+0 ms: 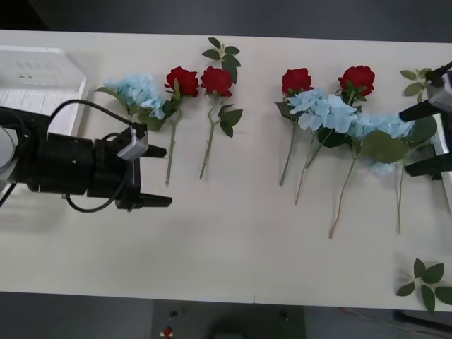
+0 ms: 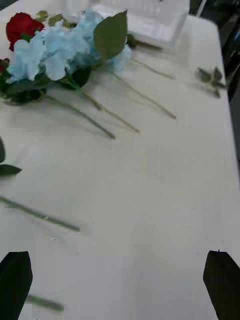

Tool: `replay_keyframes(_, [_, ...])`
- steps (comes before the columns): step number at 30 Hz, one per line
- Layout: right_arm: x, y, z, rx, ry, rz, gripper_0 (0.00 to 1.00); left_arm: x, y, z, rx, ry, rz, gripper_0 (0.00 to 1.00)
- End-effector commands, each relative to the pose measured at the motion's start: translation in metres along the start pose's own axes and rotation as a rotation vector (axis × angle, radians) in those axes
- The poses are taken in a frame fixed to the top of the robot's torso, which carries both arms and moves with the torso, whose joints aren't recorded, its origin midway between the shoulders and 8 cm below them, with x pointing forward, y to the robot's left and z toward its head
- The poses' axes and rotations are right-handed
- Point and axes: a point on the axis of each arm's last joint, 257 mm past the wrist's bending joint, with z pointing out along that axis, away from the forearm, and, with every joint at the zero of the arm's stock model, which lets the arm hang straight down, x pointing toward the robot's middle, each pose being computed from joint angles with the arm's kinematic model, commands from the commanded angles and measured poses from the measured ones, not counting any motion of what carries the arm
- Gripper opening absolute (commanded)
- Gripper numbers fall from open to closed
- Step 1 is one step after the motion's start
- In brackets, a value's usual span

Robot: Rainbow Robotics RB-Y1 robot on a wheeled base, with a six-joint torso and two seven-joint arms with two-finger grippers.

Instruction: Put the red flowers into the right box and the blue flowers into the left box

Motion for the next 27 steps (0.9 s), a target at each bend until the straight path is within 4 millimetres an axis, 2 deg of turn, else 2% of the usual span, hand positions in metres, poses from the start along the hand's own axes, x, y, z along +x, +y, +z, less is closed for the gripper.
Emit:
replay_keyframes(1, [-0.003, -0.019, -0.032, 0.083, 0.04, 0.474, 1.0, -0.003, 0.027, -0.022, -0.059, 0.065, -0.101, 1.0])
replay_keyframes(3, [0.004, -0.033, -0.04, 0.152, 0.031, 0.794, 1.0, 0.007, 0.039, -0.036, -0.104, 0.106, -0.262, 1.0])
replay_keyframes(5, [0.013, -0.042, -0.043, 0.197, 0.028, 0.955, 1.0, 0.013, 0.049, -0.046, -0.148, 0.126, -0.373, 1.0])
replay_keyframes(6, [0.025, -0.051, -0.044, 0.247, 0.037, 1.061, 1.0, 0.021, 0.061, -0.057, -0.202, 0.143, -0.472, 1.0])
replay_keyframes(10, [0.066, -0.066, -0.037, 0.346, 0.09, 1.153, 1.0, 0.039, 0.087, -0.08, -0.322, 0.149, -0.717, 1.0])
replay_keyframes(11, [0.083, -0.067, -0.033, 0.365, 0.114, 1.187, 1.0, 0.045, 0.092, -0.084, -0.348, 0.145, -0.782, 1.0])
replay_keyframes(13, [0.101, -0.067, -0.027, 0.384, 0.14, 1.222, 1.0, 0.051, 0.098, -0.088, -0.372, 0.139, -0.842, 1.0])
replay_keyframes(15, [0.151, -0.067, -0.008, 0.427, 0.204, 1.297, 1.0, 0.064, 0.111, -0.091, -0.43, 0.108, -0.973, 1.0])
replay_keyframes(19, [0.216, -0.062, 0.011, 0.474, 0.285, 1.406, 1.0, 0.076, 0.133, -0.092, -0.536, 0.103, -1.071, 1.0])
replay_keyframes(21, [0.235, -0.058, 0.02, 0.483, 0.299, 1.442, 1.0, 0.078, 0.14, -0.088, -0.575, 0.111, -1.108, 1.0])
replay_keyframes(23, [0.244, -0.058, 0.028, 0.483, 0.291, 1.471, 1.0, 0.075, 0.147, -0.083, -0.608, 0.109, -1.15, 1.0])
replay_keyframes(27, [0.244, -0.062, 0.043, 0.476, 0.254, 1.497, 1.0, 0.067, 0.157, -0.075, -0.657, 0.099, -1.202, 1.0])
